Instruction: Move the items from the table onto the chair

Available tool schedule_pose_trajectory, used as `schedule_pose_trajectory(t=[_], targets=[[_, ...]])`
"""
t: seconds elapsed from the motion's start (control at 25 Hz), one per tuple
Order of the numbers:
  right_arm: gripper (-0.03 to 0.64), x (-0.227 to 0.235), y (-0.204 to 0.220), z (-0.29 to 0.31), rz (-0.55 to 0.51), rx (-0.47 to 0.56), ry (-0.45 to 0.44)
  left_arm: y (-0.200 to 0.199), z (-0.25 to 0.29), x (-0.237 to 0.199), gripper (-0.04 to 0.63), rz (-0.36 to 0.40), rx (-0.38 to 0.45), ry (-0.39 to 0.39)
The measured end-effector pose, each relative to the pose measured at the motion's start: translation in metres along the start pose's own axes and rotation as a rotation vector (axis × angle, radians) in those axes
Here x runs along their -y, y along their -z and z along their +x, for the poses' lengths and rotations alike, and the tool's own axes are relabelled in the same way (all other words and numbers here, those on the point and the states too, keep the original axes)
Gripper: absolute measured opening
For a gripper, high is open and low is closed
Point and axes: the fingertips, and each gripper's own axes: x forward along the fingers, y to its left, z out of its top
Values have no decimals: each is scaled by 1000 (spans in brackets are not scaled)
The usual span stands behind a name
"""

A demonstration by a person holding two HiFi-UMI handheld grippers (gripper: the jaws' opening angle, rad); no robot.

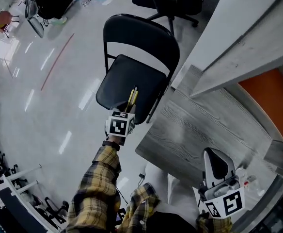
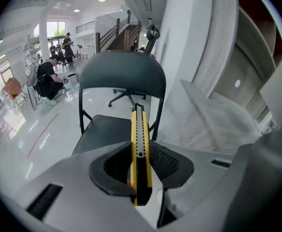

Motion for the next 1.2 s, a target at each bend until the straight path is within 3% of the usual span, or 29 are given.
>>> schedule_pose_trajectory(t=[0.2, 0.4, 0.64, 0.88, 1.04, 1.2], targets=[[17, 4, 29, 41, 27, -45, -1, 36, 91, -35, 117, -80, -66, -4], [17, 3, 59, 65, 103, -117, 3, 75, 155, -56, 117, -72, -161, -32], [17, -2, 56, 54, 113, -111, 8, 117, 192, -63, 117, -73, -252, -40], [17, -7, 47, 38, 94, -86, 10, 132, 207, -71, 117, -133, -288, -56], [17, -11, 44, 30, 93, -80, 11, 126, 194, -69, 237, -154, -263, -47], [17, -14, 45, 24, 97, -82, 12, 108, 176, -69, 244, -153, -211, -26]])
